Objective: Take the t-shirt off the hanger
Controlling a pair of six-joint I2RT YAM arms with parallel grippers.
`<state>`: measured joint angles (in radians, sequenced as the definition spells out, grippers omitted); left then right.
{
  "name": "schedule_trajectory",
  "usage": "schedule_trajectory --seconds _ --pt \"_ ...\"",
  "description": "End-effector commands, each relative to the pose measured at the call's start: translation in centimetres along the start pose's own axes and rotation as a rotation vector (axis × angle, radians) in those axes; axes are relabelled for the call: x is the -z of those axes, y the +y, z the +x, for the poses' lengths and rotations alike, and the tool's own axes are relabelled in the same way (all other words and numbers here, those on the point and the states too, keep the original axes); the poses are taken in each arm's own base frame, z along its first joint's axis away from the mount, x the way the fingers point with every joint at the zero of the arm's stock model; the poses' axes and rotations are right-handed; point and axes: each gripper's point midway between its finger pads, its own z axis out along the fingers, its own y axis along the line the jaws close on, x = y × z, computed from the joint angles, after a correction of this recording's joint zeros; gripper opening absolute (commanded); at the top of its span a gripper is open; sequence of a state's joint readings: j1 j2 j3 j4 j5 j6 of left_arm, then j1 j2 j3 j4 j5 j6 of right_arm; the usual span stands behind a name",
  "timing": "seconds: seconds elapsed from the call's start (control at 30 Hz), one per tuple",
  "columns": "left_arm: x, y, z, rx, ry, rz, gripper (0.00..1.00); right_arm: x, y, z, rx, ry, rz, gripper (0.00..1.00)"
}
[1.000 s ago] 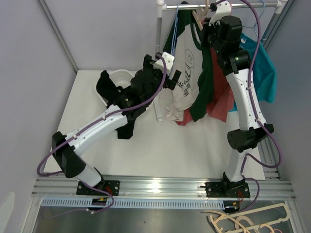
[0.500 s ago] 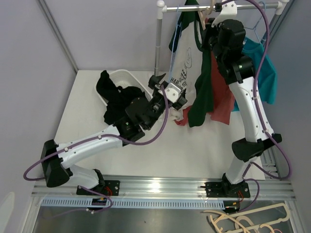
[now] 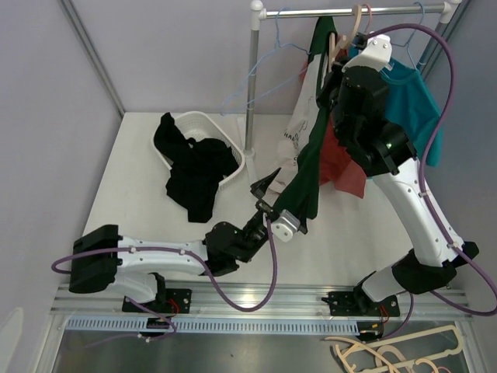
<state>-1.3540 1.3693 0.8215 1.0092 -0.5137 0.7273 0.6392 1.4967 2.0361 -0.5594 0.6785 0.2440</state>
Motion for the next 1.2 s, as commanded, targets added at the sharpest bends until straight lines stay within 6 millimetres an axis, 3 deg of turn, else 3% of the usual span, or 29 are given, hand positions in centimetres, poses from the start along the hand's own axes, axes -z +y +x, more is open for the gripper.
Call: schedule_trajectory --seconds 0.0,0.3,0.33,0.4,0.43,0.47,0.6,0.73,0.77,0.83,0.87,0.9,0.93,1.0,1.07,1.1,1.17 --pt "0.7 3.0 -3.0 0.063 -0.13 -0.191 0.99 2.3 0.0 -4.8 -0.148 -0.134 0.006 0.0" --pt "-1.6 1.8 -2.4 0.042 -0.114 -0.187 0.99 5.5 3.5 -4.4 -0.135 -0.108 -0.088 0.0" --pt "-2.0 1.9 -1.8 0.037 -0.088 -0.181 0.89 5.7 3.8 -4.4 -0.132 -0.108 -0.094 0.0" --pt "-2.6 2.4 -1.6 0.064 -0.074 -0.201 0.59 6.0 4.1 -4.4 -0.123 -0.106 -0.102 0.0" --pt "-2.9 2.5 -1.3 0.059 -0.064 -0.206 0.23 6.3 4.3 -4.4 -0.124 -0.107 -0.11 0.0" --pt "-3.1 2.7 -1.2 0.058 -0.055 -0.215 0.02 6.4 4.4 -4.5 -0.121 -0.107 -0.114 0.0" --pt "-3.8 3.0 -1.0 0.015 -0.029 -0.235 0.01 6.3 4.5 -4.6 -0.106 -0.116 -0.113 0.0" --pt "-2.2 1.9 -2.4 0.032 -0.063 -0.173 0.01 4.9 3.6 -5.5 -0.075 -0.168 -0.043 0.0" --pt "-1.6 1.8 -2.8 0.031 -0.07 -0.161 0.01 3.7 3.3 -5.4 -0.061 -0.17 -0.025 0.0" --pt "-0.4 0.3 -3.6 0.04 -0.086 -0.125 0.01 2.8 2.8 -6.4 -0.065 -0.19 -0.012 0.0" --pt "0.2 0.2 -3.5 0.037 -0.075 -0.135 0.01 1.4 2.4 -6.1 -0.048 -0.192 0.007 0.0" --pt "1.0 -0.4 -4.6 0.07 -0.102 -0.133 0.01 0.8 2.2 -6.2 -0.045 -0.194 0.014 0.0" --pt "1.7 -1.3 -4.3 0.066 -0.097 -0.115 0.01 0.5 2.0 -7.0 -0.055 -0.211 0.017 0.0" --pt "2.9 -3.4 -4.5 0.071 -0.095 -0.076 0.01 -1.2 1.6 -6.8 -0.038 -0.21 0.031 0.0" --pt "3.7 -4.1 -4.4 0.081 -0.101 -0.092 0.01 -1.5 1.3 -7.7 -0.05 -0.227 0.032 0.0" --pt "4.0 -5.4 -3.6 0.075 -0.076 -0.092 0.01 -2.4 1.1 -7.1 -0.032 -0.208 0.042 0.0" --pt "4.3 -5.7 -3.3 0.095 -0.074 -0.121 0.01 -2.5 1.1 -7.3 -0.046 -0.206 0.036 0.0"
